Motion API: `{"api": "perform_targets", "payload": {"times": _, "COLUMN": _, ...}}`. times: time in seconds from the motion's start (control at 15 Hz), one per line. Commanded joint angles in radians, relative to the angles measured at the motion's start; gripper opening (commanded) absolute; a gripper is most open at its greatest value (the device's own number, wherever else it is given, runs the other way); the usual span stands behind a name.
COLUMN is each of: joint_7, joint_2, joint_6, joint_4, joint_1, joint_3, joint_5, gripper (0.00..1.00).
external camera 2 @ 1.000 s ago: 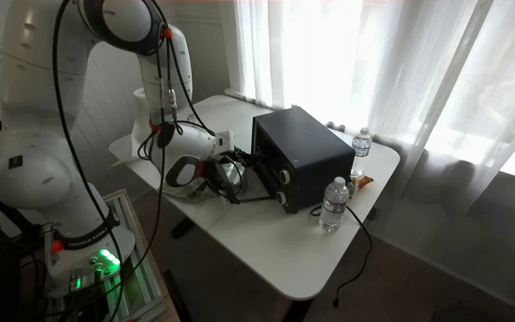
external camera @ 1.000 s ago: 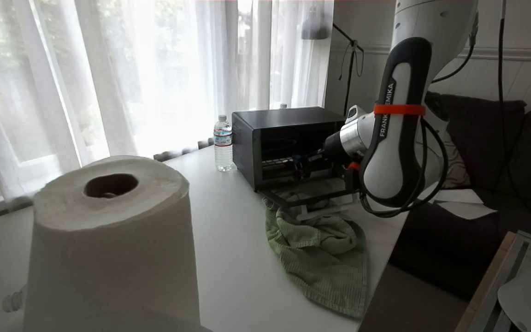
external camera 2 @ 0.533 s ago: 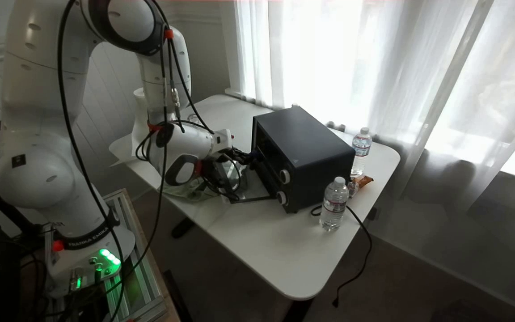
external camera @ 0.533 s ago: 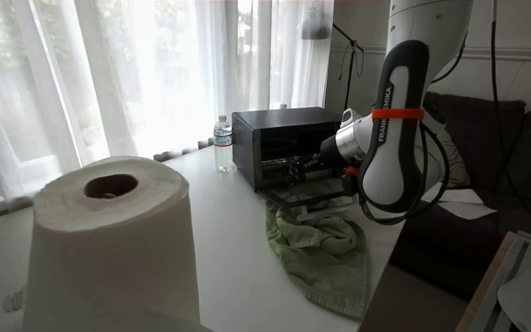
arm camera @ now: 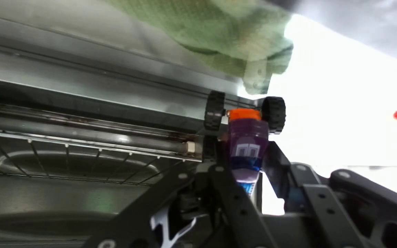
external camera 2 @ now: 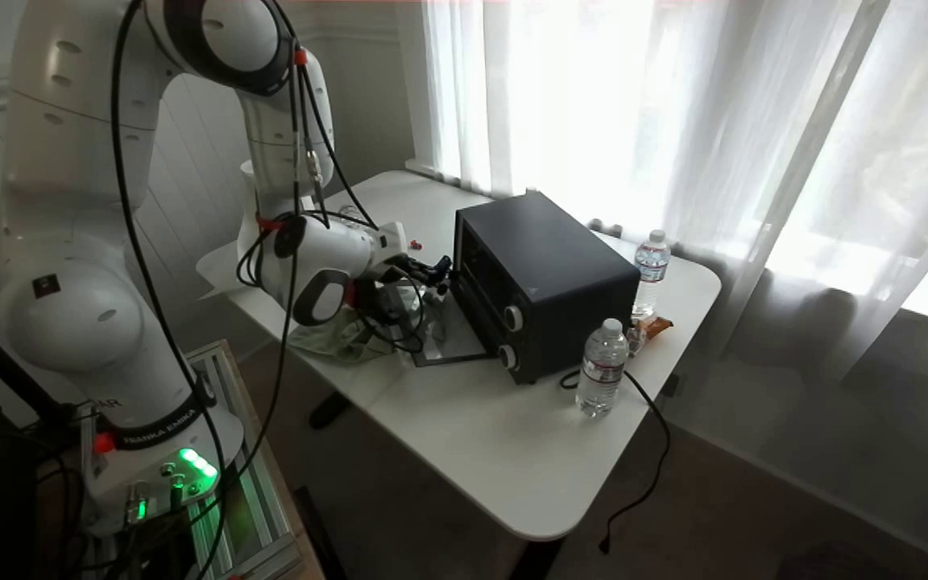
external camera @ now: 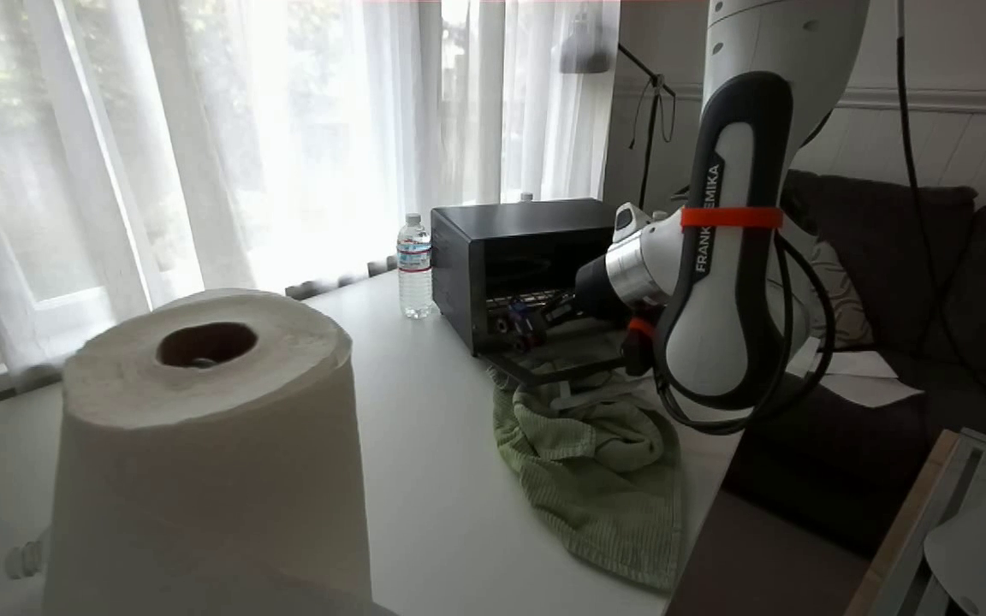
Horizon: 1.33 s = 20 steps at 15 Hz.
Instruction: Remove the toy car from the microwave and put it on the table
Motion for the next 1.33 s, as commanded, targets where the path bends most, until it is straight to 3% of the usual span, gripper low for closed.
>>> {"api": "perform_targets", "payload": {"times": 0.0, "joint_7": -0.021, "joint_2": -0.005, "joint_6": 0.029, "joint_4": -0.003, "joint_1": 0.035, "joint_3": 0.018, "joint_5": 0.022, "gripper": 0.08}}
{"api": "perform_targets", "payload": {"times": 0.8, "joint_7": -0.093, "joint_2": -0.007, "joint_6": -0.002, "joint_4": -0.006, "joint_1": 0.127, "joint_3": 0.079, "joint_5": -0.043, "gripper": 0.08}}
{"api": "perform_targets", "payload": {"times": 1.2, "joint_7": -0.119, "joint_2": -0.001, "joint_6": -0.080, "joint_4": -0.002, "joint_1": 0.165, "joint_3": 0.091, "joint_5": -0.032, "gripper": 0.08}}
{"api": "perform_targets", "payload": {"times": 1.27, "joint_7": -0.123, "joint_2": 0.000, "joint_6": -0.091, "joint_4": -0.002, "joint_1": 0.169, "joint_3": 0.091, "joint_5": -0.032, "gripper": 0.22}}
